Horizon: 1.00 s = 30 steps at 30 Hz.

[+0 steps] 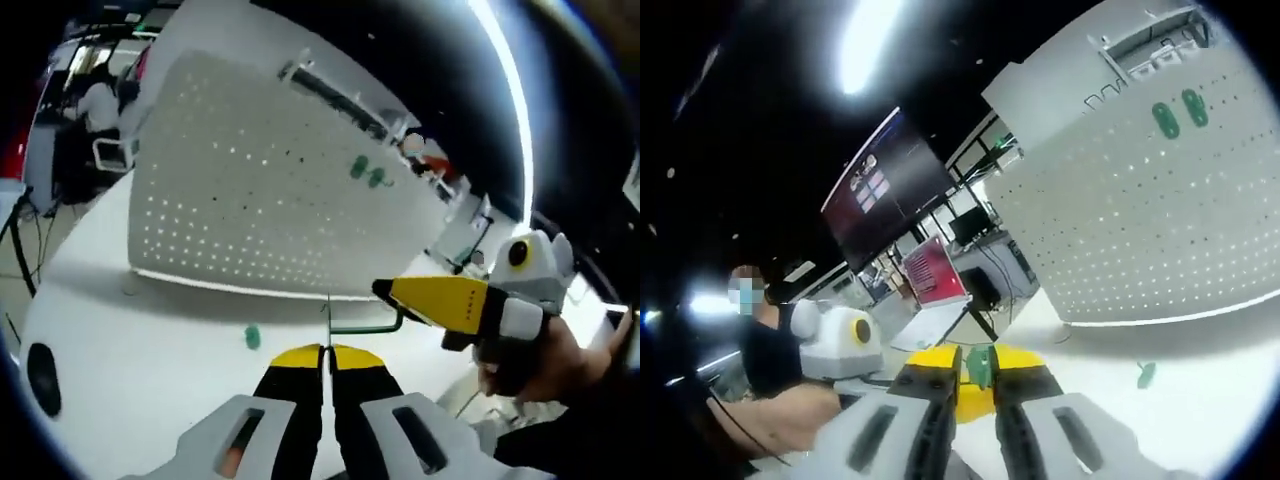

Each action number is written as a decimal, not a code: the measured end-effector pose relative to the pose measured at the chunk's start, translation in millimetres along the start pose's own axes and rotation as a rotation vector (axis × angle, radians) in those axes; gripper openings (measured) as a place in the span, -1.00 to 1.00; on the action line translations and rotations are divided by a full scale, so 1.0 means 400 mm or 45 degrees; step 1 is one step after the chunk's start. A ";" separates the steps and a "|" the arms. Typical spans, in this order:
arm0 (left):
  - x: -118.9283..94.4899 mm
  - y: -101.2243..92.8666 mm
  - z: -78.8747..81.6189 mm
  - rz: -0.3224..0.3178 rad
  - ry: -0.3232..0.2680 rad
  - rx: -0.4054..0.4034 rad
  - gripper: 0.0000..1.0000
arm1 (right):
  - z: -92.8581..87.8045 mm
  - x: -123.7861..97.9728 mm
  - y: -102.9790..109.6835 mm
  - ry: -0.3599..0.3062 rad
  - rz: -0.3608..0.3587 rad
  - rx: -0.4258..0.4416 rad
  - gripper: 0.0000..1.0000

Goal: Insert the hook assembly into the mounting plate slot until the hook locks in place.

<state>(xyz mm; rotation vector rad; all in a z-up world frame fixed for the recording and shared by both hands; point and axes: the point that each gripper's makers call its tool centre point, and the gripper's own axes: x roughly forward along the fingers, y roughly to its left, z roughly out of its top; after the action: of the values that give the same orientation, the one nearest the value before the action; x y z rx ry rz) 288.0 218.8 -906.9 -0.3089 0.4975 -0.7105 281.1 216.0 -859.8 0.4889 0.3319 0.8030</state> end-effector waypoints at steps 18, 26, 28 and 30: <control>-0.054 -0.069 0.085 0.060 -0.142 0.412 -0.98 | 0.025 -0.012 0.057 -0.112 -0.020 -0.095 -0.98; -0.063 -0.084 0.072 0.061 -0.102 0.504 -0.95 | 0.020 -0.033 0.063 -0.102 -0.010 -0.083 -1.00; -0.066 -0.092 0.066 0.033 -0.113 0.510 -0.93 | 0.019 -0.041 0.063 -0.103 -0.003 -0.074 -1.00; -0.072 -0.108 0.077 0.004 -0.165 0.582 -0.92 | 0.029 -0.051 0.072 -0.111 0.007 -0.085 -1.00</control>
<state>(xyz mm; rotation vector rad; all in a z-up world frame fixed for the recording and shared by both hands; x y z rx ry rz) 262.2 210.5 -852.8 0.0744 0.2020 -0.7740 255.7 214.3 -832.9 0.4610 0.2223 0.7932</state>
